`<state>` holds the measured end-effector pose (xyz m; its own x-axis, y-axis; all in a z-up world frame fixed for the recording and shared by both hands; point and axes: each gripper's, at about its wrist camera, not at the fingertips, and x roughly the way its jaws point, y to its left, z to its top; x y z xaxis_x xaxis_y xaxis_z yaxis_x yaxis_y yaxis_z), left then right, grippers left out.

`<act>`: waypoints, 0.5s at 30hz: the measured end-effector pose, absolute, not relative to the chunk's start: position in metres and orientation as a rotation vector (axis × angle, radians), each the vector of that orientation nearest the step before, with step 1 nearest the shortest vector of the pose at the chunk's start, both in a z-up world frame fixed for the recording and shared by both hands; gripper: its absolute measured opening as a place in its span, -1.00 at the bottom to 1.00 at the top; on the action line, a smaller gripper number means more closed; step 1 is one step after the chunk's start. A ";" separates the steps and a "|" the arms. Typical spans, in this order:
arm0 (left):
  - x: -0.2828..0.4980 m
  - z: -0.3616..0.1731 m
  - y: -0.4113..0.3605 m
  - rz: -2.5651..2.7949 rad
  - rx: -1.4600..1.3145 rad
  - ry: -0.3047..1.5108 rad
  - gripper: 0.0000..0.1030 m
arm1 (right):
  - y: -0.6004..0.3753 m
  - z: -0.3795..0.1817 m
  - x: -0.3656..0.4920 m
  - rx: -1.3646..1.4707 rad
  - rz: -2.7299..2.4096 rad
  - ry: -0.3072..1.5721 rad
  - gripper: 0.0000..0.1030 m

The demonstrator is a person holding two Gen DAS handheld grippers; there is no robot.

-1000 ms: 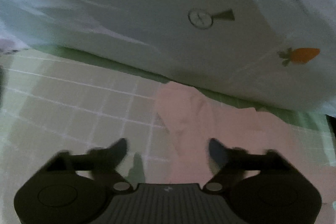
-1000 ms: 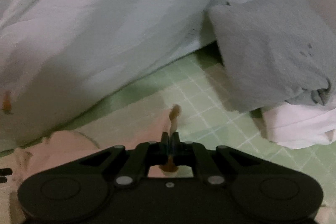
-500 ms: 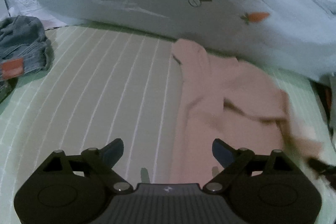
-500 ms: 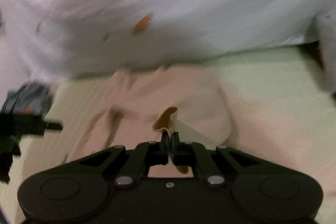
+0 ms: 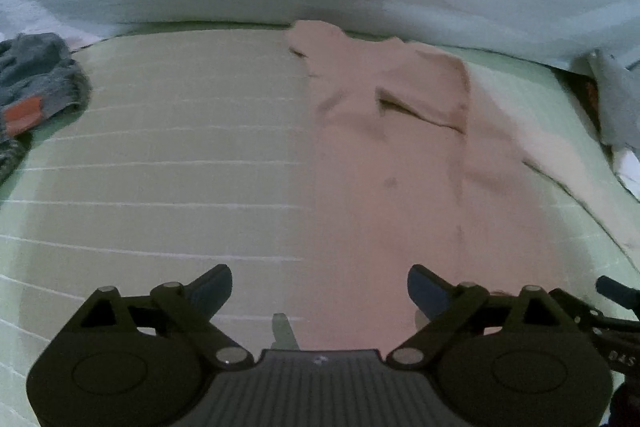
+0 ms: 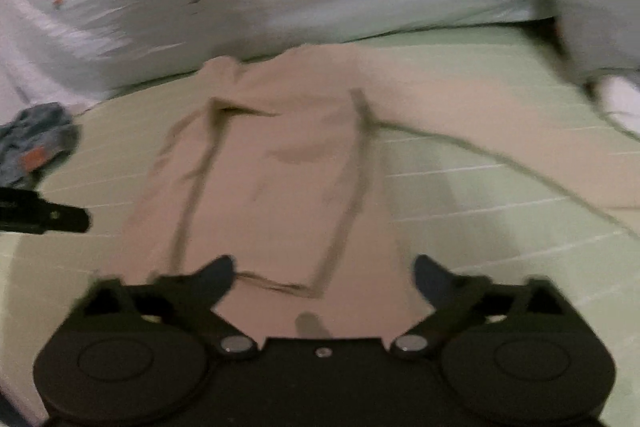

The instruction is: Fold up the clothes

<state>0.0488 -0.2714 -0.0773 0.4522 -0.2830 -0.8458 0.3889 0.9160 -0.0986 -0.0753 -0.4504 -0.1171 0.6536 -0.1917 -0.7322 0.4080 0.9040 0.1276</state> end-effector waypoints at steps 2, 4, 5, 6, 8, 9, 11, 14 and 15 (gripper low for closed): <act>0.043 -0.080 -0.286 -0.441 0.121 1.021 0.83 | -0.463 -0.121 -0.088 0.293 -0.415 0.806 0.99; 0.037 -0.086 -0.302 -0.455 0.128 1.025 0.83 | -0.478 -0.125 -0.102 0.304 -0.476 0.825 0.99; 0.034 -0.089 -0.310 -0.464 0.132 1.026 0.80 | -0.486 -0.128 -0.109 0.317 -0.493 0.836 0.99; 0.031 -0.092 -0.318 -0.473 0.137 1.025 0.80 | -0.492 -0.131 -0.115 0.321 -0.508 0.845 0.99; 0.027 -0.097 -0.332 -0.484 0.145 1.026 0.71 | -0.503 -0.136 -0.126 0.319 -0.533 0.861 0.99; 0.025 -0.100 -0.339 -0.489 0.150 1.027 0.69 | -0.508 -0.137 -0.129 0.313 -0.544 0.867 0.99; 0.020 -0.106 -0.353 -0.504 0.159 1.033 0.55 | -0.520 -0.140 -0.138 0.311 -0.565 0.883 0.99; 0.017 -0.114 -0.371 -0.522 0.170 1.051 0.32 | -0.535 -0.144 -0.149 0.318 -0.587 0.903 0.99; 0.017 -0.117 -0.375 -0.527 0.169 1.058 0.26 | -0.537 -0.145 -0.151 0.318 -0.592 0.908 0.99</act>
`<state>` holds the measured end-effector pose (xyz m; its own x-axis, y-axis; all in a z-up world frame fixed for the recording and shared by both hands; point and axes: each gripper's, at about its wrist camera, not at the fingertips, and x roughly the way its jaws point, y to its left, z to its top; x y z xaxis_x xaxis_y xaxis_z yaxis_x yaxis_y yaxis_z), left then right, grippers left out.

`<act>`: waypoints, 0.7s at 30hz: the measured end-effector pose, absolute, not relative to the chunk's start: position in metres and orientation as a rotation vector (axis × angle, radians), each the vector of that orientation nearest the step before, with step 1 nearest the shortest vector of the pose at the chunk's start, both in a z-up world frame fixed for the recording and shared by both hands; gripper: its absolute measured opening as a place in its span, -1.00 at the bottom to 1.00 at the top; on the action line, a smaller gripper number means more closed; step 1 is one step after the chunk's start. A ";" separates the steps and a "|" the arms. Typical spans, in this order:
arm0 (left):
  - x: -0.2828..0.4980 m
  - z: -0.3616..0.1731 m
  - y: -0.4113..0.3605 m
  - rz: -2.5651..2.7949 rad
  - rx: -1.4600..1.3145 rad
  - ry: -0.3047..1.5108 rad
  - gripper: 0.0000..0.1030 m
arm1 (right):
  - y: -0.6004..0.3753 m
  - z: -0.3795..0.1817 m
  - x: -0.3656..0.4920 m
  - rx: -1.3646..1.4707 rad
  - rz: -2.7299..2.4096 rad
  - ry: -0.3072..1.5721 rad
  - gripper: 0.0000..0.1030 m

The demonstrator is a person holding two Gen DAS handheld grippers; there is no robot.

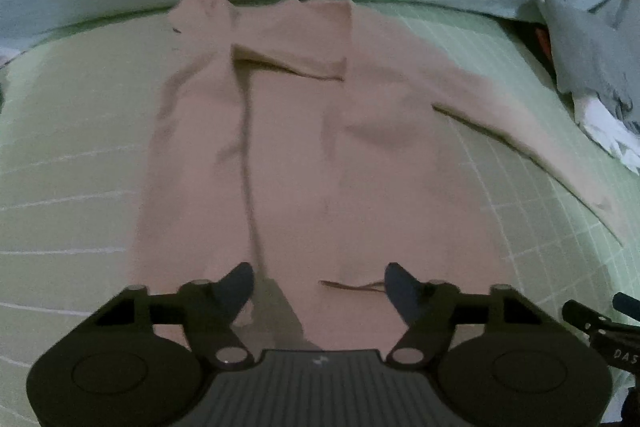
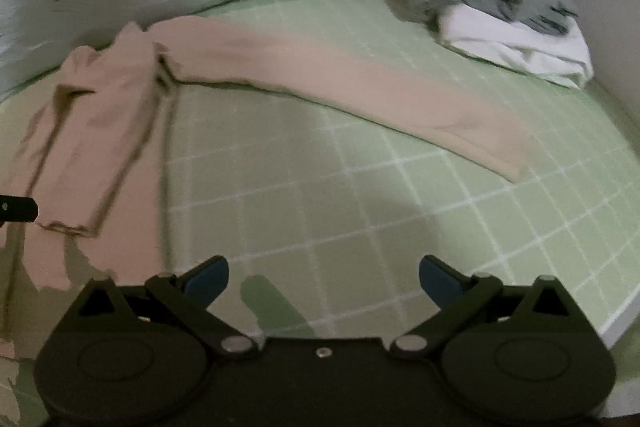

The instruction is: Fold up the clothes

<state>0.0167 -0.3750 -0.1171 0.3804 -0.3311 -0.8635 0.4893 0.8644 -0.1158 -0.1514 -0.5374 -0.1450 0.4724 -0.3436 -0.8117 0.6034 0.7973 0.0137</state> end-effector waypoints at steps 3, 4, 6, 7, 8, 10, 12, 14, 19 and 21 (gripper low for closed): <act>0.017 -0.124 -0.384 -0.532 0.159 1.073 0.02 | -0.544 -0.149 -0.155 0.320 -0.600 0.928 0.99; 0.017 -0.126 -0.386 -0.530 0.160 1.072 -0.10 | -0.546 -0.151 -0.156 0.322 -0.601 0.937 1.00; 0.016 -0.127 -0.388 -0.527 0.180 1.058 -0.33 | -0.546 -0.153 -0.159 0.315 -0.598 0.930 1.00; 0.016 -0.126 -0.389 -0.522 0.194 1.053 -0.57 | -0.546 -0.154 -0.160 0.313 -0.596 0.929 1.00; 0.016 -0.126 -0.390 -0.518 0.208 1.049 -0.76 | -0.545 -0.154 -0.160 0.310 -0.594 0.928 1.00; 0.017 -0.125 -0.390 -0.528 0.208 1.052 -0.95 | -0.544 -0.155 -0.162 0.306 -0.593 0.921 1.00; 0.017 -0.123 -0.389 -0.534 0.193 1.054 -0.95 | -0.543 -0.155 -0.162 0.307 -0.598 0.916 1.00; 0.013 -0.117 -0.385 -0.544 0.177 1.039 -0.96 | -0.543 -0.155 -0.161 0.310 -0.605 0.914 1.00; 0.001 -0.094 -0.361 -0.559 0.034 1.026 -0.97 | -0.539 -0.155 -0.160 0.327 -0.644 0.905 1.00; -0.004 -0.084 -0.346 -0.567 -0.034 1.019 -0.97 | -0.536 -0.155 -0.158 0.332 -0.660 0.900 1.00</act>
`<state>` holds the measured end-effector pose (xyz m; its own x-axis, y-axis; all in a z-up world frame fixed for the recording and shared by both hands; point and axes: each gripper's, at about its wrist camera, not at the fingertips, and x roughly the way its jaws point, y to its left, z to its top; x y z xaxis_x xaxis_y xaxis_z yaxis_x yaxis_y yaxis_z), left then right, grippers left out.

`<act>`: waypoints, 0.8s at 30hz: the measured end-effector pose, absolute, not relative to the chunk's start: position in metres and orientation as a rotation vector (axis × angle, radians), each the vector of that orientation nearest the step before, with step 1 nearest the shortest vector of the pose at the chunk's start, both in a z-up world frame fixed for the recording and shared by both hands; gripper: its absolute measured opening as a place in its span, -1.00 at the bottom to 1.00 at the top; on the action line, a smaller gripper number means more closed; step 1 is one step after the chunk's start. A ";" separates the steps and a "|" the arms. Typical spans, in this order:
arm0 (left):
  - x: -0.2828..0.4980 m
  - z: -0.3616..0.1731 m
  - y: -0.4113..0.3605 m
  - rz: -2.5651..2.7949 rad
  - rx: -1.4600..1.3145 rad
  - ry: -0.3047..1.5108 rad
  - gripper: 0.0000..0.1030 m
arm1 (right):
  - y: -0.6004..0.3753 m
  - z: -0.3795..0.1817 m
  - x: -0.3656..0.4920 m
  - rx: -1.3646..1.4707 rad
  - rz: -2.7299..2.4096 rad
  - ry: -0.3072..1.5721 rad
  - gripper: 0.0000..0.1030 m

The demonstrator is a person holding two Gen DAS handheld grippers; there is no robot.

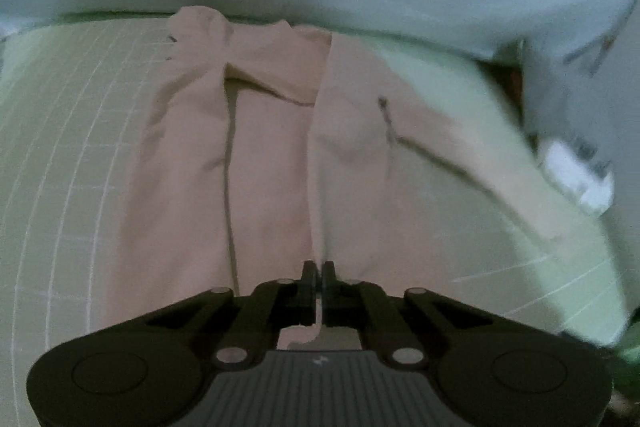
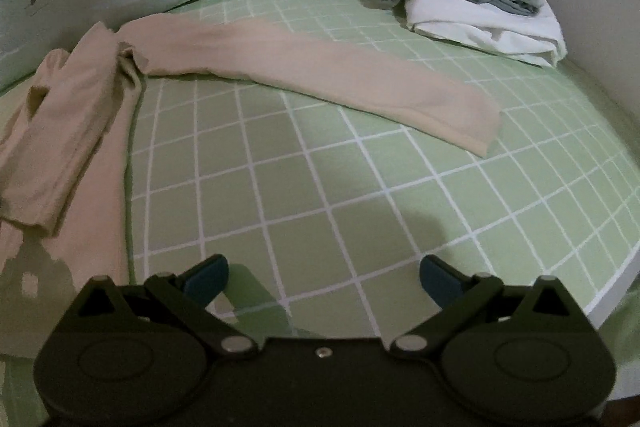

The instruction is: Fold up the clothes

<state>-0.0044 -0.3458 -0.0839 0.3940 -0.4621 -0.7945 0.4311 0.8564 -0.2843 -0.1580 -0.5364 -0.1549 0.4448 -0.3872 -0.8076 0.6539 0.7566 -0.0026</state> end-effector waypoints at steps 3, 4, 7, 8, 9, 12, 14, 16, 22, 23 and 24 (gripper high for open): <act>-0.015 -0.071 -0.320 -0.582 -0.134 1.008 -0.97 | -0.532 -0.155 -0.155 0.338 -0.673 0.894 1.00; -0.019 -0.068 -0.310 -0.583 -0.169 1.009 -0.97 | -0.531 -0.155 -0.154 0.338 -0.675 0.892 1.00; -0.029 -0.063 -0.276 -0.560 -0.290 1.031 -0.97 | -0.526 -0.155 -0.149 0.339 -0.675 0.893 1.00; -0.032 -0.064 -0.264 -0.545 -0.330 1.042 -0.97 | -0.525 -0.155 -0.147 0.339 -0.674 0.895 1.00; -0.035 -0.067 -0.254 -0.523 -0.356 1.054 -0.97 | -0.523 -0.155 -0.146 0.339 -0.673 0.896 1.00; -0.044 -0.085 -0.230 -0.410 -0.348 1.094 -0.97 | -0.517 -0.155 -0.141 0.335 -0.667 0.896 1.00; -0.044 -0.102 -0.219 -0.341 -0.368 1.142 -0.97 | -0.514 -0.155 -0.139 0.331 -0.661 0.896 1.00; -0.043 -0.116 -0.213 -0.293 -0.377 1.182 -0.96 | -0.512 -0.155 -0.137 0.328 -0.654 0.899 1.00; -0.045 -0.124 -0.223 -0.254 -0.306 1.222 -0.62 | -0.509 -0.155 -0.136 0.318 -0.626 0.911 1.00; -0.044 -0.121 -0.224 -0.254 -0.299 1.220 -0.36 | -0.509 -0.154 -0.135 0.318 -0.621 0.915 1.00; -0.042 -0.118 -0.226 -0.252 -0.288 1.215 -0.22 | -0.511 -0.154 -0.135 0.320 -0.616 0.920 1.00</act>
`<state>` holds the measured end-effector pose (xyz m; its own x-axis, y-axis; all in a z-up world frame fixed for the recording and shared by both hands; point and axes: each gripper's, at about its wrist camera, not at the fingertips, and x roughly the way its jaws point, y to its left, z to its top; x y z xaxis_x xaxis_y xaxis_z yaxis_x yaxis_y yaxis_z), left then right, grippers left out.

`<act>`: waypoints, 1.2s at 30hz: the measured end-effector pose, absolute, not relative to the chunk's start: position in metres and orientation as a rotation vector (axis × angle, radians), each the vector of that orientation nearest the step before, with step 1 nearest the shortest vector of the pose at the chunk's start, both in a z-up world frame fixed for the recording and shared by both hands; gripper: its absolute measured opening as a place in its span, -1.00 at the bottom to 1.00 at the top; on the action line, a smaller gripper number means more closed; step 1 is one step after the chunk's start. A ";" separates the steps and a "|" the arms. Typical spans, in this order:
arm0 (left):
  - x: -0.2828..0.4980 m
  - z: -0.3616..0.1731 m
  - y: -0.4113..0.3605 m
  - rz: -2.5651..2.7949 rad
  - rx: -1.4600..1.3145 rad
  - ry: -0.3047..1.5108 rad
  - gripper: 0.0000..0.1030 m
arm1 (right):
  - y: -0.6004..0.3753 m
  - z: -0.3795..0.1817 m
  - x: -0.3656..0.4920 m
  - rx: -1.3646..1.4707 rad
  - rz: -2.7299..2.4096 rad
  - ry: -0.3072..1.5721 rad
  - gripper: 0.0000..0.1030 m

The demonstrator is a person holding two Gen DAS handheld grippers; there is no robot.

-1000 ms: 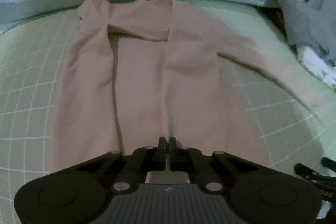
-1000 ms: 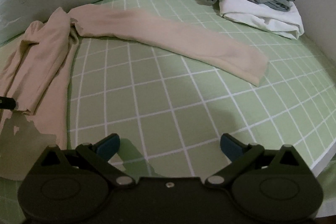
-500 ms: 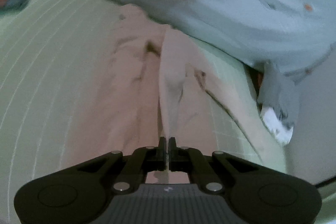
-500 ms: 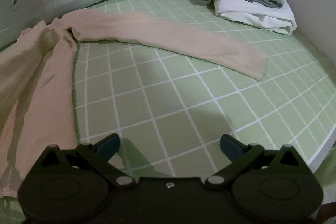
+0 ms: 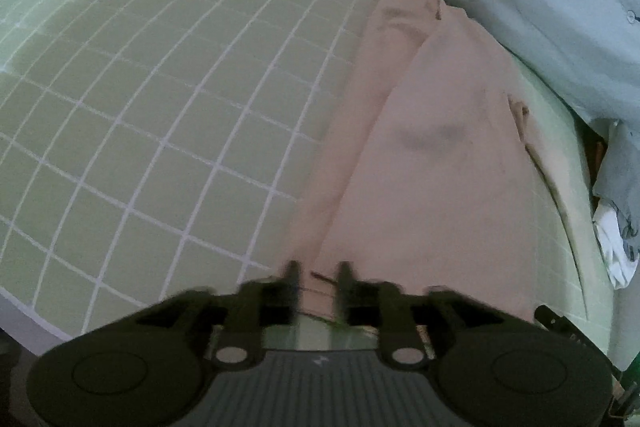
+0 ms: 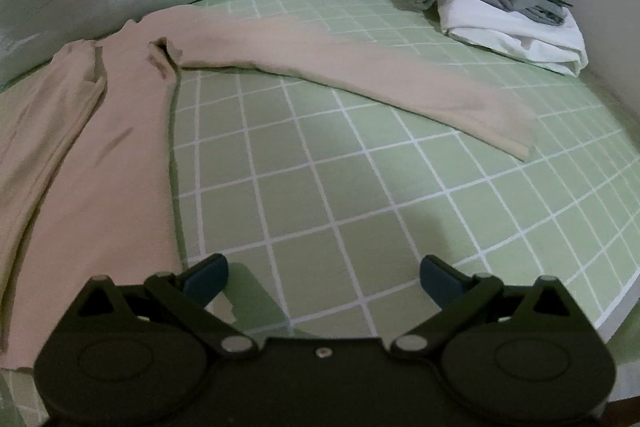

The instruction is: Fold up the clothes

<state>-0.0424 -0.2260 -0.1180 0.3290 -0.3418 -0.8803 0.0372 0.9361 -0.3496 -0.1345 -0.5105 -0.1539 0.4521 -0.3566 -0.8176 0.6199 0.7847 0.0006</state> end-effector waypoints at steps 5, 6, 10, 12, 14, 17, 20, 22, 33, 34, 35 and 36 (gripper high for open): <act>-0.032 -0.097 -0.239 -0.206 -0.164 1.095 0.65 | -0.524 -0.150 -0.132 0.379 -0.609 0.920 1.00; -0.031 -0.093 -0.243 -0.204 -0.149 1.077 0.66 | -0.529 -0.150 -0.133 0.406 -0.612 0.906 1.00; -0.033 -0.091 -0.255 -0.201 -0.113 1.060 0.68 | -0.555 -0.148 -0.133 0.498 -0.651 0.860 1.00; -0.034 -0.093 -0.261 -0.202 -0.096 1.067 0.68 | -0.567 -0.147 -0.135 0.527 -0.680 0.839 1.00; -0.035 -0.093 -0.266 -0.194 -0.073 1.077 0.68 | -0.579 -0.147 -0.136 0.539 -0.709 0.819 1.00; -0.034 -0.091 -0.269 -0.171 -0.063 1.074 0.68 | -0.600 -0.148 -0.138 0.545 -0.755 0.795 1.00; -0.032 -0.090 -0.276 -0.160 -0.060 1.071 0.68 | -0.625 -0.150 -0.141 0.582 -0.814 0.769 1.00; -0.030 -0.089 -0.281 -0.162 -0.046 1.074 0.68 | -0.641 -0.151 -0.145 0.616 -0.851 0.745 1.00; -0.023 -0.086 -0.272 -0.100 0.040 1.117 0.68 | -0.681 -0.163 -0.139 0.474 -0.986 0.745 1.00; -0.024 -0.085 -0.270 -0.101 0.044 1.120 0.68 | -0.681 -0.164 -0.137 0.468 -0.991 0.737 1.00; -0.024 -0.085 -0.267 -0.104 0.046 1.121 0.68 | -0.682 -0.164 -0.136 0.467 -0.991 0.737 1.00; -0.025 -0.084 -0.265 -0.108 0.049 1.122 0.68 | -0.683 -0.164 -0.135 0.467 -0.990 0.741 1.00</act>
<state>-0.0249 -0.2655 -0.0844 0.4295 -0.0613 -0.9010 0.1110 0.9937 -0.0147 -0.1350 -0.6831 -0.1635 0.3402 -0.5766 -0.7428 0.8752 0.4831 0.0258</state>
